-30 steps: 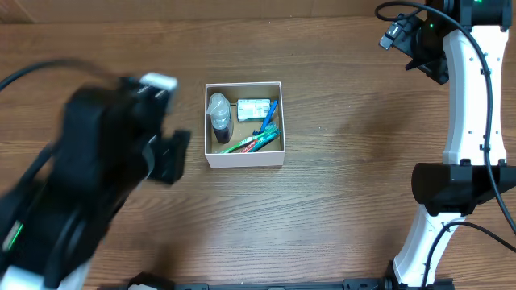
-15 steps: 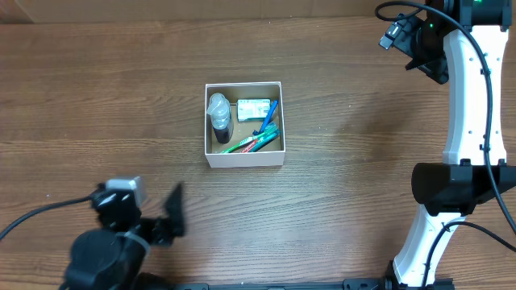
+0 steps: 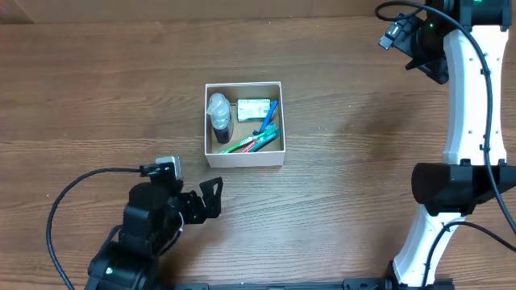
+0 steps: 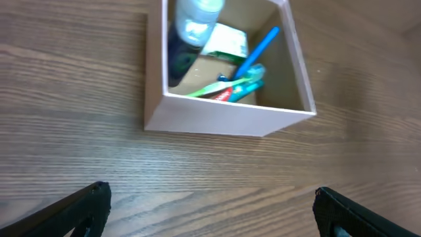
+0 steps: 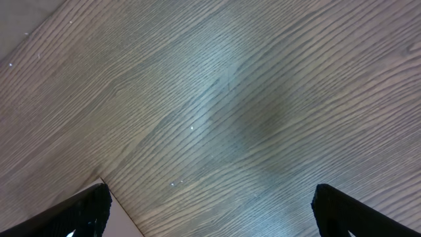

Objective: Pack container

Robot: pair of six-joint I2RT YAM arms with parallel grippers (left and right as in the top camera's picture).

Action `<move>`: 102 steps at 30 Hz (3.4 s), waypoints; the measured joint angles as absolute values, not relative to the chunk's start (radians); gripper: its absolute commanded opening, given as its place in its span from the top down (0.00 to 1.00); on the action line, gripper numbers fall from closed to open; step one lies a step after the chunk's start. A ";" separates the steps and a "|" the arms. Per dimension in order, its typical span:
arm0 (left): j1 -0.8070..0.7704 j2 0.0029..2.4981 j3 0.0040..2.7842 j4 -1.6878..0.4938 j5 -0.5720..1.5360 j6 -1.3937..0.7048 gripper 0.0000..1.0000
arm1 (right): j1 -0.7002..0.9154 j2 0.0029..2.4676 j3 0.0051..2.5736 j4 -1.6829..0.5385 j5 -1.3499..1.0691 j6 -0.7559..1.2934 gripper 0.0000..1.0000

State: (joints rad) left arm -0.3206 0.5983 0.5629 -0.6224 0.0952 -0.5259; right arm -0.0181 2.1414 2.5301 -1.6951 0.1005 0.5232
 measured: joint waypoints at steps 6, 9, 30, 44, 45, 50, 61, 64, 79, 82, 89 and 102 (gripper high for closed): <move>-0.321 0.624 0.556 -0.505 0.028 -0.459 0.00 | -0.018 2.141 2.530 -1.695 0.101 0.524 0.00; -0.305 0.556 0.509 -0.410 0.023 -0.398 0.00 | -0.018 2.141 2.530 -1.694 0.101 0.523 0.00; -0.020 0.071 0.023 -0.080 0.207 -0.302 0.00 | -0.018 2.141 2.530 -1.695 0.101 0.523 0.00; -0.006 0.016 0.019 -0.078 0.207 -0.058 0.00 | -0.018 2.141 2.530 -1.695 0.101 0.523 0.00; -0.006 0.016 0.019 -0.078 0.207 -0.052 0.00 | -0.018 2.141 2.530 -1.695 0.101 0.524 0.00; -0.006 0.016 0.019 -0.078 0.207 -0.048 0.00 | -0.018 2.141 2.530 -1.695 0.101 0.523 0.00; -0.006 0.016 0.019 -0.078 0.207 -0.048 0.00 | -0.018 2.141 2.530 -1.695 0.101 0.524 0.00; -0.006 0.016 0.019 -0.078 0.207 -0.048 0.00 | -0.003 2.125 2.530 -1.695 0.101 0.524 0.00; -0.006 0.015 0.019 -0.078 0.207 -0.048 0.00 | 0.223 1.385 2.447 -1.629 0.097 0.524 0.00; -0.006 0.015 0.019 -0.078 0.207 -0.048 0.00 | 0.207 1.209 2.244 -1.406 0.104 0.509 0.00; -0.006 0.015 0.019 -0.077 0.206 -0.047 0.00 | 0.161 0.730 1.496 -0.795 0.013 0.276 0.00; -0.006 0.014 0.018 -0.075 0.206 -0.047 0.00 | 0.055 0.235 0.543 -0.083 -0.127 0.105 0.00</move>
